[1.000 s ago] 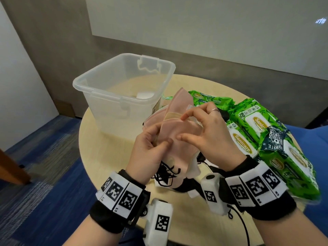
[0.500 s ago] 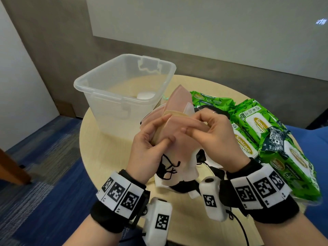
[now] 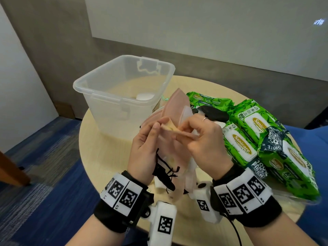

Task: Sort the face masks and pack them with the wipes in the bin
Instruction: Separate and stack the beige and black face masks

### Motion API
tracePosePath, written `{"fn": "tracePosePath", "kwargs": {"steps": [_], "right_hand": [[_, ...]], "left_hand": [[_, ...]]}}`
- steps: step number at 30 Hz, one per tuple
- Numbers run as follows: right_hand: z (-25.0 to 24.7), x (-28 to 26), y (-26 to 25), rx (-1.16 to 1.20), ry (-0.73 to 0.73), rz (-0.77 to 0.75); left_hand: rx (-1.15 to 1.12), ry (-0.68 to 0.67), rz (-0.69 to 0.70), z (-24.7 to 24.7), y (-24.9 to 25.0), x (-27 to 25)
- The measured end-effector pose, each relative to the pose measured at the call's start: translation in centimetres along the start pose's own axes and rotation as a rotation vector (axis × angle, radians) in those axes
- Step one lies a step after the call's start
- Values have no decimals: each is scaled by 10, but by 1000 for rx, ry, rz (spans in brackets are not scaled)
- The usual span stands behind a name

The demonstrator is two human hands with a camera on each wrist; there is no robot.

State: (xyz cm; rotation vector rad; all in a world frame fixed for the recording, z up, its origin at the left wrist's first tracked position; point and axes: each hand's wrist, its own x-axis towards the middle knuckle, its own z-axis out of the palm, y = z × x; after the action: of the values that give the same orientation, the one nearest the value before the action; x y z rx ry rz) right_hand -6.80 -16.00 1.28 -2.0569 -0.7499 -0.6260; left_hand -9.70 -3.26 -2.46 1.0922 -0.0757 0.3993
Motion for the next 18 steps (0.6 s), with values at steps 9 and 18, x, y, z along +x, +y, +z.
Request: {"fn": "tracePosePath", "kwargs": {"steps": [9, 18], "right_hand": [[-10, -11, 14, -71, -244, -321], [-25, -9, 12, 112, -472, -293]], "left_hand": [[1, 54, -58, -8, 8, 8], [209, 173, -1, -7, 0, 8]]}}
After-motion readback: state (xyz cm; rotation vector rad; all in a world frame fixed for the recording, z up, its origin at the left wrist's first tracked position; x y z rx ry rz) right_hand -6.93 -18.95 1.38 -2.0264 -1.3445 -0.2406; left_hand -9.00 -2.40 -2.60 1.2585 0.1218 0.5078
